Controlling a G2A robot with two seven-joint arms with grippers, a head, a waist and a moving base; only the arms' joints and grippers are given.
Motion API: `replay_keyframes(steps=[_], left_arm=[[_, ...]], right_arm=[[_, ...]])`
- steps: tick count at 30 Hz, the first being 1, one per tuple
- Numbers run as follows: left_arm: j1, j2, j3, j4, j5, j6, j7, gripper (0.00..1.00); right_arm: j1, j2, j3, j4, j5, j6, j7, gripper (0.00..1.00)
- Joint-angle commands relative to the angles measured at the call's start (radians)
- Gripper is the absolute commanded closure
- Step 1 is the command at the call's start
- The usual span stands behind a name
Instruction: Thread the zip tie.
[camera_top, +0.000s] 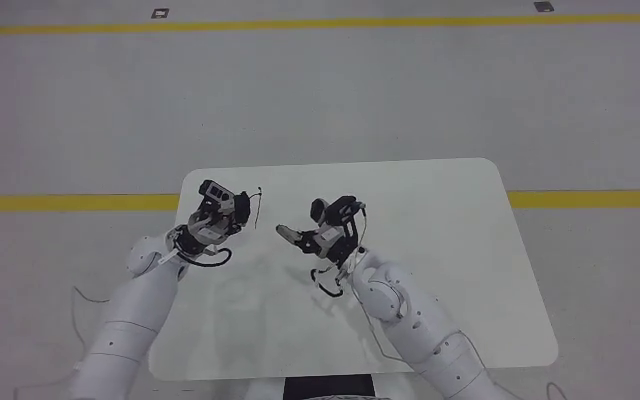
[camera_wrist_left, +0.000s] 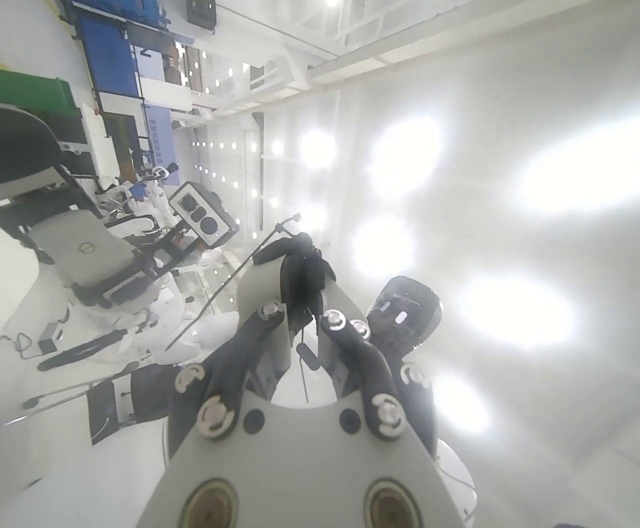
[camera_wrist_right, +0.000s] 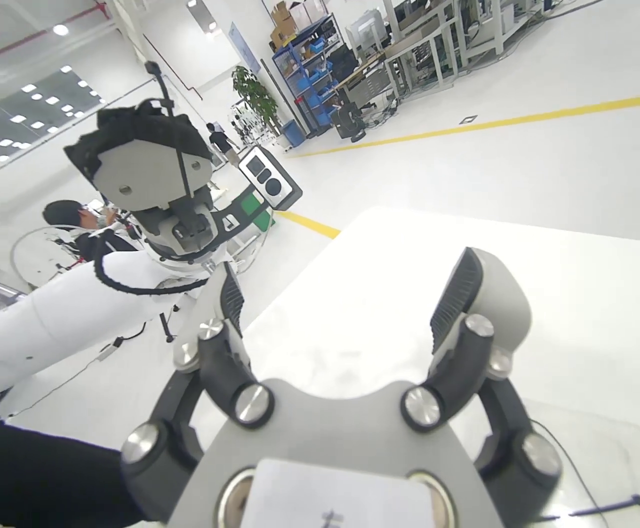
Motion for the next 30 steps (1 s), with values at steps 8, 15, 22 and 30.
replay_keyframes(steps=[8, 15, 22, 30], left_arm=[[-0.015, 0.024, 0.023, 0.032, -0.029, -0.01, 0.0, 1.0], [-0.002, 0.023, 0.035, 0.013, 0.015, -0.031, 0.058, 1.0], [0.007, 0.018, 0.047, 0.014, 0.083, -0.121, 0.162, 1.0], [-0.003, 0.011, 0.074, 0.031, 0.132, -0.178, 0.206, 1.0]], right_arm=[[-0.007, -0.001, 0.008, 0.001, 0.072, -0.012, -0.01, 0.0], [-0.012, 0.001, 0.011, -0.005, 0.005, 0.047, -0.016, 0.0], [-0.026, 0.007, 0.02, -0.021, -0.088, 0.124, -0.03, 0.0], [-0.021, 0.006, 0.016, -0.015, -0.126, 0.167, -0.035, 0.0]])
